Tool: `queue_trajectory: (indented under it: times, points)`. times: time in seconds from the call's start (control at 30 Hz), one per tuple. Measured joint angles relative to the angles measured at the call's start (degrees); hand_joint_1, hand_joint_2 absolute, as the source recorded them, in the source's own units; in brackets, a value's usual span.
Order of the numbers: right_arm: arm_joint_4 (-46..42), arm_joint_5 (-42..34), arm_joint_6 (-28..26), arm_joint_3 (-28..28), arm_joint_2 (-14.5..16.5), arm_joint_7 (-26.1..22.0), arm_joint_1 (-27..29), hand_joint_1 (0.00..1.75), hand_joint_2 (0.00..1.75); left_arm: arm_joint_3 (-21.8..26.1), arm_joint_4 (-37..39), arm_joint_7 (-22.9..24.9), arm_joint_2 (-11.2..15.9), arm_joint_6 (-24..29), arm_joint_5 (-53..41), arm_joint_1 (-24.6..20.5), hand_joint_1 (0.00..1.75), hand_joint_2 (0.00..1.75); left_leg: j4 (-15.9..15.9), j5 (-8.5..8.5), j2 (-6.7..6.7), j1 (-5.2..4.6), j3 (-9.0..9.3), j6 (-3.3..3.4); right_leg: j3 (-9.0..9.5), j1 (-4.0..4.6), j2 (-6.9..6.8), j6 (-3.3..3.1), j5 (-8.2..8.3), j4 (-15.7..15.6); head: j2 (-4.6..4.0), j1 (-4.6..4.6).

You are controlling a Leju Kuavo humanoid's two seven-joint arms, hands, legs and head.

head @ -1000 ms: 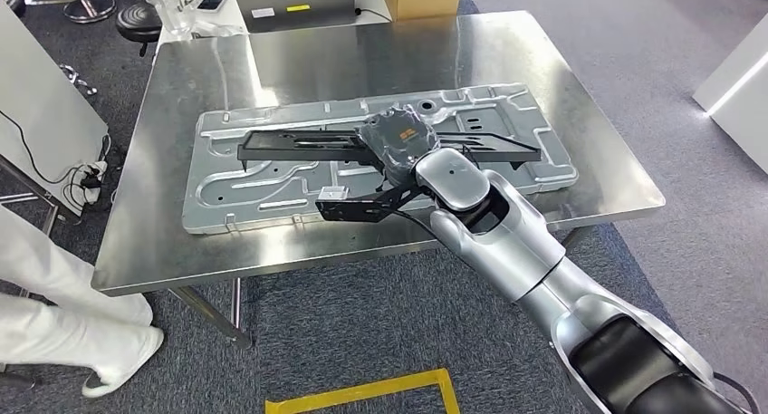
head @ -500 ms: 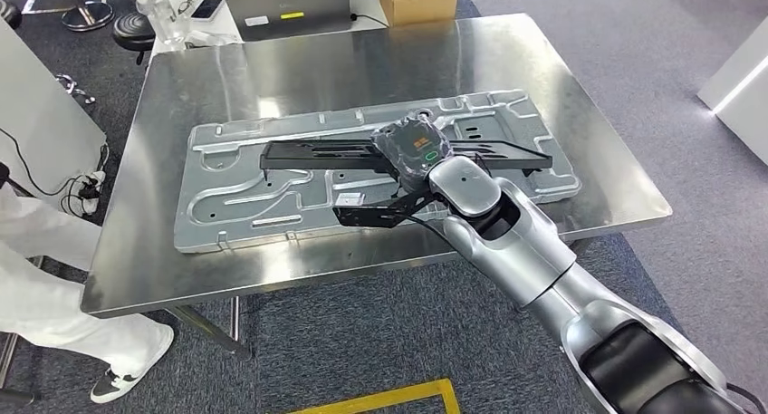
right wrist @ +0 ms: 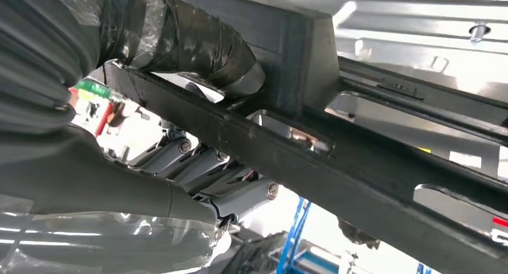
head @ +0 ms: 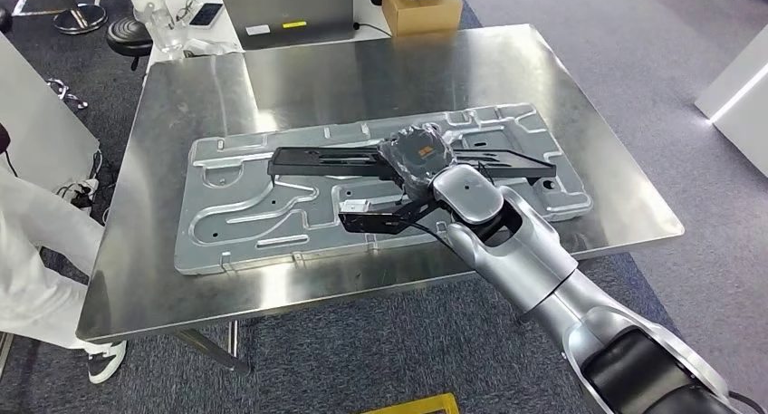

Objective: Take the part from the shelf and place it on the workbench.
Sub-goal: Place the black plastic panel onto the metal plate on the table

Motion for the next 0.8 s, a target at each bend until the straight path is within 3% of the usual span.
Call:
queue_trajectory:
  times: [0.07, 0.13, 0.17, 0.2, 0.23, 0.3, 0.33, 0.4, 0.47, 0.57, 0.7, 0.8]
  points:
    - [0.13, 0.06, -0.16, -0.26, -0.26, -0.02, 0.13, 1.75, 1.75, 0.00, 0.00, 0.00, 0.01, 0.04, -0.20, 0.00, 0.00, 1.75, -0.47, -0.25, 0.05, 0.15, 0.62, 0.74, -2.12, -0.10, -0.14, 0.42, -2.15, 4.39, 0.00, 0.01]
    - [0.34, 0.09, -0.28, -0.43, -0.56, -0.02, 0.38, 1.75, 1.75, 0.00, 0.00, 0.00, 0.01, 0.07, -0.28, -0.04, 0.00, 1.75, -0.47, -0.72, 0.09, 0.03, 1.02, 1.23, -6.84, -0.11, -0.22, 0.65, -4.94, 12.16, -0.01, 0.01]
    - [0.49, 0.10, -0.30, -0.43, -0.70, -0.02, 0.66, 1.75, 1.75, 0.00, 0.00, 0.00, 0.01, 0.08, -0.29, -0.05, 0.00, 1.75, -0.44, -1.00, 0.07, -0.04, 1.29, 1.35, -9.08, -0.12, -0.24, 0.69, -5.36, 15.18, -0.01, 0.01]
    - [0.66, 0.12, -0.31, -0.43, -0.81, -0.03, 0.99, 1.75, 1.75, 0.00, 0.00, 0.00, 0.01, 0.09, -0.30, -0.04, 0.00, 1.75, -0.41, -1.35, 0.03, -0.10, 1.68, 1.39, -10.50, -0.13, -0.27, 0.65, -4.57, 16.34, -0.01, 0.01]
    - [0.81, 0.13, -0.33, -0.43, -0.91, -0.03, 1.26, 1.75, 1.75, 0.00, 0.00, 0.00, 0.01, 0.11, -0.31, -0.02, 0.00, 1.75, -0.36, -1.76, -0.04, -0.16, 2.21, 1.38, -10.76, -0.12, -0.29, 0.52, -2.52, 15.20, -0.01, 0.01]
    - [1.03, 0.16, -0.42, -0.54, -1.10, -0.04, 1.52, 1.75, 1.75, 0.00, 0.00, -0.03, 0.00, 0.12, -0.32, 0.06, 0.00, 1.75, -0.28, -2.70, -0.13, -0.30, 3.39, 1.25, -8.65, 0.03, -0.36, -0.14, 3.16, 8.12, -0.01, 0.02]
    - [1.14, 0.20, -0.55, -0.63, -1.19, -0.04, 1.51, 1.75, 1.75, 0.00, 0.00, -0.10, -0.02, 0.09, -0.34, 0.06, 0.00, 1.75, -0.20, -3.13, -0.16, -0.46, 3.83, 1.06, -7.40, 0.22, -0.42, -0.52, 5.09, 4.71, -0.01, 0.02]
    - [1.37, 0.33, -0.89, -0.80, -1.31, -0.13, 1.55, 0.87, 0.87, 0.01, 0.00, -0.27, -0.04, 0.06, -0.40, 0.01, 0.00, 1.75, -0.03, -3.64, -0.16, -0.67, 4.05, 0.70, -5.97, 0.47, -0.48, -0.86, 5.89, 1.12, -0.01, 0.00]
    - [1.59, 0.44, -1.19, -0.88, -1.38, -0.23, 1.80, 0.00, 0.00, 0.04, 0.00, -0.16, -0.02, 0.11, -0.31, -0.15, 0.00, 1.75, 0.00, -3.82, -0.06, -0.70, 4.06, 0.53, -5.66, 0.47, -0.31, -0.68, 5.40, 0.42, -0.01, 0.01]
    - [1.92, 0.51, -1.67, -1.20, -1.45, -0.48, 2.17, 0.00, 0.00, 0.36, 0.00, 0.28, -0.02, 0.01, 0.19, -0.22, 0.00, 1.75, -0.43, -3.95, 0.10, -0.66, 4.35, 0.41, -5.66, 0.51, -0.07, -0.88, 5.15, 0.40, -0.01, 0.02]
    - [2.26, 0.51, -1.95, -1.65, -1.48, -0.70, 2.55, 0.00, 0.00, 0.87, 0.00, 0.33, 0.03, -0.11, 0.54, -0.22, 0.00, 0.00, -0.83, -4.00, 0.11, -0.66, 4.55, 0.31, -5.65, 0.54, -0.07, -1.09, 4.97, 0.40, -0.01, 0.01]
    - [2.48, 0.49, -2.03, -1.81, -1.51, -0.80, 2.83, 0.00, 0.00, 1.05, 0.00, 0.16, 0.05, -0.40, 0.80, -0.24, 0.00, 0.00, -0.93, -3.96, 0.12, -0.66, 4.59, 0.24, -5.65, 0.57, -0.05, -1.12, 4.95, 0.43, -0.01, 0.01]
